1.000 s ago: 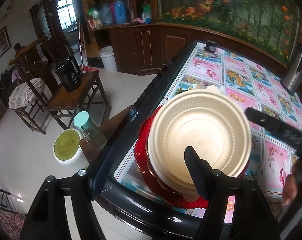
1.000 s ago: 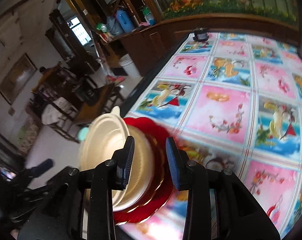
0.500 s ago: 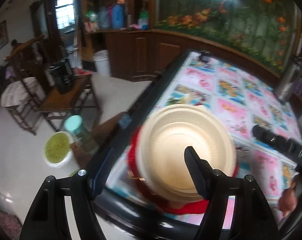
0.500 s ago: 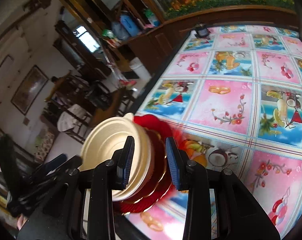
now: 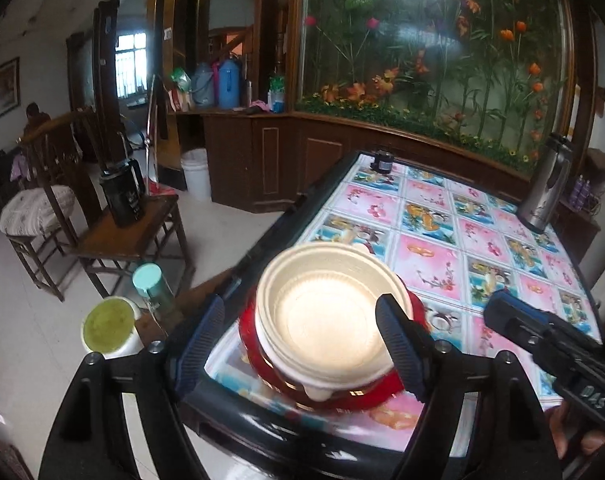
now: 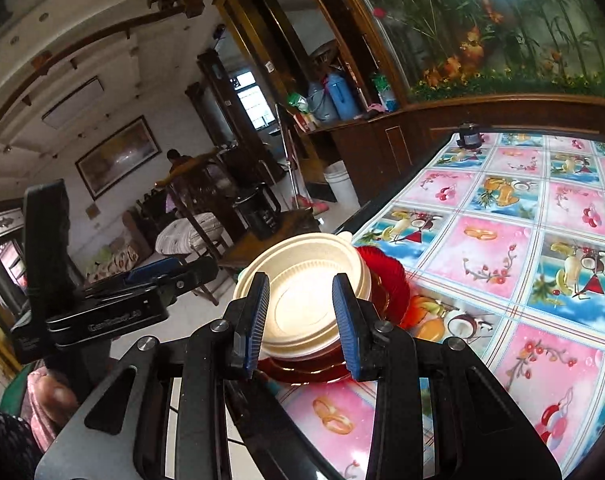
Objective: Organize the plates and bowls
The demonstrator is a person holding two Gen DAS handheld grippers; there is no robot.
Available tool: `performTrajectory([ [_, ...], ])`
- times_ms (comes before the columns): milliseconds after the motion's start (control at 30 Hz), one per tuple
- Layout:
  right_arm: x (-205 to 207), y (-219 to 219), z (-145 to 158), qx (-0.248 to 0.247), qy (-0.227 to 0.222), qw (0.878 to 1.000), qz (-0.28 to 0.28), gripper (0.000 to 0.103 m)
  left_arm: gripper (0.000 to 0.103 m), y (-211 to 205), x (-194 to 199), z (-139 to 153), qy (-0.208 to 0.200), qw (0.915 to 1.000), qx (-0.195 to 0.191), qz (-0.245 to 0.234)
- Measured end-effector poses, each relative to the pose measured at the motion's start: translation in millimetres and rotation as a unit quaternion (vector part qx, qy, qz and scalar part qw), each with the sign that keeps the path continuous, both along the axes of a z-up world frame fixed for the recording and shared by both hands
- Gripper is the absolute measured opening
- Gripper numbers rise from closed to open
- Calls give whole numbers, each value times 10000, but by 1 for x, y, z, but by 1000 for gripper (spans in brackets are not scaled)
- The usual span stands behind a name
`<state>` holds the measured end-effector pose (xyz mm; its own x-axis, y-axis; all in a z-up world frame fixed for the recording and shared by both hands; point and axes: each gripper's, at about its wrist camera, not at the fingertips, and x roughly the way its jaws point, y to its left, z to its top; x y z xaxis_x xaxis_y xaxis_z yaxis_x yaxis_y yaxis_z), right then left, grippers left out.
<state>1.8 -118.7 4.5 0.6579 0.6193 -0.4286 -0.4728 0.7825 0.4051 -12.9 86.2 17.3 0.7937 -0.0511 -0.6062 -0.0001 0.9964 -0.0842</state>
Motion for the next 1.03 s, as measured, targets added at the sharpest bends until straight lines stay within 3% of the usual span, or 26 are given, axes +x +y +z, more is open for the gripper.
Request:
performTrajectory([
  [67,0,2,-3,-49,42,10000,33,33,79,1,-3,-1,20,10000,-72,5],
  [300,-8,13,-4,-205,18,9997,141,33,81,-2,-8,-2,28,9991,277,311],
  [700,-11,27,6,-141,-120,9998,79,33,83,0,-18,-12,145,9992,184,325],
  [1033,-5,40,1,-233,130,9996,-3,33,83,13,-21,-16,255,9973,174,659],
])
